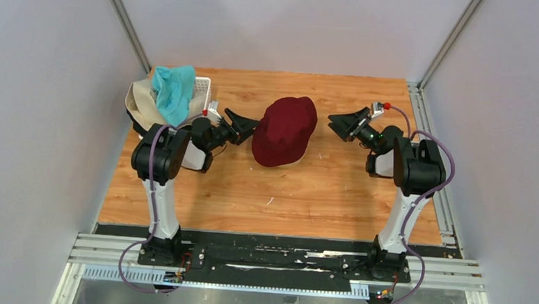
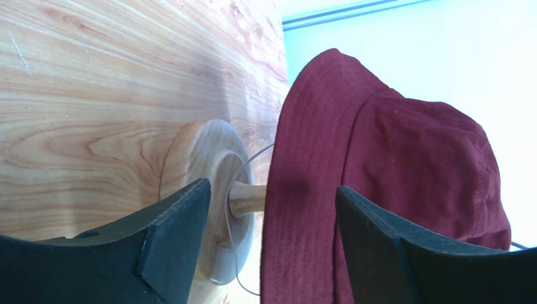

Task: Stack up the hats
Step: Place the hat on the hat stand.

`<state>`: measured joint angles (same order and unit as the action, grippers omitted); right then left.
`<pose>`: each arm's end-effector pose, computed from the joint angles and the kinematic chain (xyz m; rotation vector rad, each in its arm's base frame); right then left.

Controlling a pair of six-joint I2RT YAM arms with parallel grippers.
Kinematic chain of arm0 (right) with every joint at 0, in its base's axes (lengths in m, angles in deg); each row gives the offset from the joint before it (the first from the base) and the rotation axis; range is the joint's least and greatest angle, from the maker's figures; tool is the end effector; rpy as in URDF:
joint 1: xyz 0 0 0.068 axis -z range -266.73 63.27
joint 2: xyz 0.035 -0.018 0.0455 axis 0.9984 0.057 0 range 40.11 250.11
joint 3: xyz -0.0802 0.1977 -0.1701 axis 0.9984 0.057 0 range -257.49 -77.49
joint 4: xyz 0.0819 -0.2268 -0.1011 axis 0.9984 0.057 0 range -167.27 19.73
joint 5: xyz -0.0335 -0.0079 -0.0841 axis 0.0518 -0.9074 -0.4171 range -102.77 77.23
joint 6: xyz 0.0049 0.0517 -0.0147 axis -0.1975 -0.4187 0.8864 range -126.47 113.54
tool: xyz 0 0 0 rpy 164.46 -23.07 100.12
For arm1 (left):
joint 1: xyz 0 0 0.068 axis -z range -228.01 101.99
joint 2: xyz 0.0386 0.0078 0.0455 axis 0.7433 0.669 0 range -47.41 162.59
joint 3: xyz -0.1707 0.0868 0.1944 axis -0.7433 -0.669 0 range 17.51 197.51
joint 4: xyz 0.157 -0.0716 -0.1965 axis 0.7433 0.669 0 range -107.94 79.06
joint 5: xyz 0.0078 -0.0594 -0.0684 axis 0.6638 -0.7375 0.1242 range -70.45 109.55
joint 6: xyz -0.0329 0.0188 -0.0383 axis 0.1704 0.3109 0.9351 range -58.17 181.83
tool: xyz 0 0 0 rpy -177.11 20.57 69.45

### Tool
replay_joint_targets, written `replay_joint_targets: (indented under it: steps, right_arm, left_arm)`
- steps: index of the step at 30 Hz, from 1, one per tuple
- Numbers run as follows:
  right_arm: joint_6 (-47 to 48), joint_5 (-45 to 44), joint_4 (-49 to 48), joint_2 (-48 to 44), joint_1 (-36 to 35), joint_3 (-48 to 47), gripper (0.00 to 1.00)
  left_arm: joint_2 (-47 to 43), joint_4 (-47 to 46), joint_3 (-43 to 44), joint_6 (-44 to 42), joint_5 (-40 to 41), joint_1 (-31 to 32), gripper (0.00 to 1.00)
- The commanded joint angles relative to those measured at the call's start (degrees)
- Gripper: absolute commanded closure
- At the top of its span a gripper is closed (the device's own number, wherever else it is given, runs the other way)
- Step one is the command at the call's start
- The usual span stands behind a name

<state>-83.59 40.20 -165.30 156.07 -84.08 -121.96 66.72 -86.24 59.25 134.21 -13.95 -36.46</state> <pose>0.3626 0.0117 0.1647 0.1739 1.6117 1.6279 0.3515 -0.0919 0.1317 -0.4817 1.8283 -1.5408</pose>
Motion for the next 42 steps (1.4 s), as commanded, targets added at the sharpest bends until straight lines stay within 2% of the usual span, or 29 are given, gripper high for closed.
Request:
replay_joint_targets:
  steps: [1,5,7,12,18,27,29,37,42]
  right_arm:
    - [-0.14,1.35,-2.94,0.52,0.60,-1.51,0.14]
    - [-0.34,1.35,-2.92,0.93,0.60,-1.75,0.14]
    - [-0.31,1.35,-2.94,1.05,0.59,-1.68,0.14]
    - [-0.31,1.39,-2.94,1.29,0.51,-1.91,0.14]
    - [-0.51,1.43,-2.94,1.79,0.42,-2.04,0.14]
    - [-0.66,1.30,-2.94,2.00,0.42,-2.18,0.14]
    - [-0.66,1.35,-2.89,2.12,0.42,-2.17,0.14]
    - [-0.83,1.43,-2.94,2.67,0.25,-2.64,0.14]
    - [-0.75,1.60,-2.93,3.73,-0.25,-3.35,0.14]
  left_arm:
    - [3.80,-11.56,0.57,5.69,-1.88,-0.55,0.27]
    - [6.54,-18.06,0.71,9.85,-2.31,-0.82,0.41]
    - [7.26,-19.68,0.80,11.01,-2.77,-0.92,0.44]
    - [6.91,-19.74,0.80,10.92,-3.06,-1.00,0.50]
    - [6.96,-19.80,1.07,11.11,-3.59,-1.00,0.64]
    - [7.49,-19.82,1.33,11.36,-3.92,-1.00,0.77]
    - [7.60,-19.83,1.41,11.40,-4.03,-1.00,0.78]
    - [9.12,-19.80,2.35,11.72,-5.03,-1.00,0.71]
    - [9.84,-19.75,2.62,11.80,-5.10,-1.00,0.75]
